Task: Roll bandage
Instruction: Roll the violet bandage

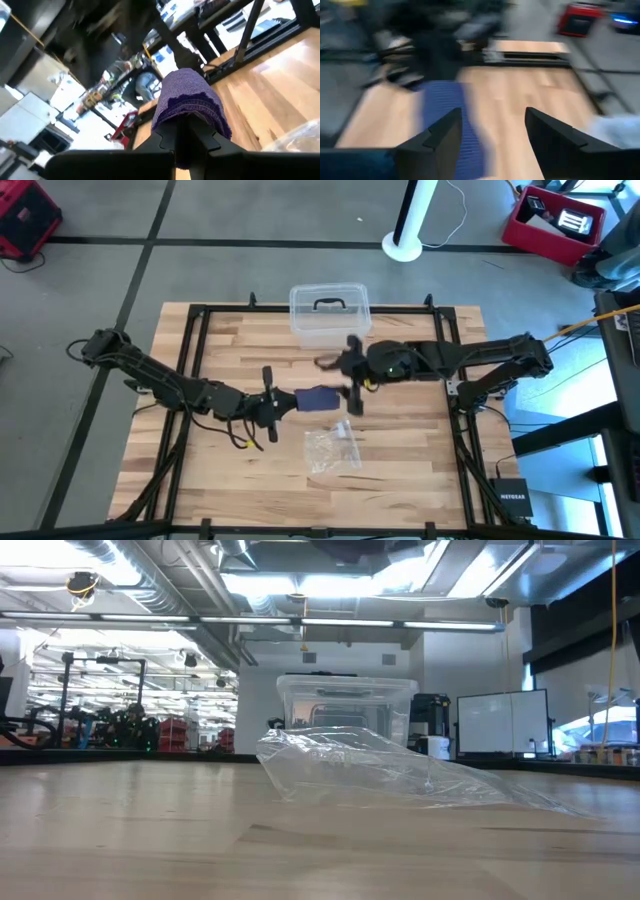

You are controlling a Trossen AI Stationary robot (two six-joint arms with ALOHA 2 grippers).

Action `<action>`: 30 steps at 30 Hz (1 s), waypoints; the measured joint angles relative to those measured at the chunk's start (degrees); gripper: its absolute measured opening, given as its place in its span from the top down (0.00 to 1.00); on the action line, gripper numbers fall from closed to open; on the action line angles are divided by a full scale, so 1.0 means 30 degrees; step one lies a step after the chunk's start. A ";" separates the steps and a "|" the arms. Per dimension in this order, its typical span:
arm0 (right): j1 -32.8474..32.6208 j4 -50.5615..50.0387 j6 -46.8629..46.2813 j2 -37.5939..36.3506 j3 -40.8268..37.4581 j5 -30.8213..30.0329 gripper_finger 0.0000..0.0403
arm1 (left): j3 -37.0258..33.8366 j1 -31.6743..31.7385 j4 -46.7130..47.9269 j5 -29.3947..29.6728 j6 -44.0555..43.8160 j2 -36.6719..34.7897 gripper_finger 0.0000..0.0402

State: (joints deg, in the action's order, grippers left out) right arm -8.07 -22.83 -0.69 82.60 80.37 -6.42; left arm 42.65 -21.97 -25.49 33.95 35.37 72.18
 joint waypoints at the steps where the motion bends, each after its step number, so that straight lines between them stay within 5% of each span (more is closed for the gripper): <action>1: -0.0219 -0.0065 0.0283 0.0029 -0.0006 0.0452 0.45 | 0.0000 0.0083 0.0200 0.0000 -0.0218 0.0007 0.99; 6: -0.0775 -0.0795 0.0312 0.0293 -0.0020 0.0398 0.42 | -0.0015 -0.0256 0.1698 -0.0441 0.1620 0.0227 0.99; 12: -0.0526 -0.1474 -0.0331 0.0396 -0.0530 0.2018 0.40 | -0.0015 -0.1449 0.1759 -0.0562 1.1206 0.1351 0.99; 15: -0.0511 -0.0746 -0.1115 0.0440 -0.1164 0.3663 0.40 | -0.0015 -0.1480 0.1380 -0.0192 1.3784 0.1719 0.99; 24: -0.0328 0.0185 -0.1576 0.2185 -0.1521 0.3990 0.40 | -0.0007 -0.1618 0.0465 0.0138 1.4943 0.1865 0.99; 30: 0.0227 0.1101 -0.1706 0.2680 -0.1517 0.6056 0.40 | -0.0007 -0.1970 0.0252 0.0131 1.5343 0.1865 0.99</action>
State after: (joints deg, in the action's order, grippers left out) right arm -7.39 -19.53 -5.80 90.64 75.82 11.74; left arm 42.63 -27.89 -24.74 34.35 81.40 77.78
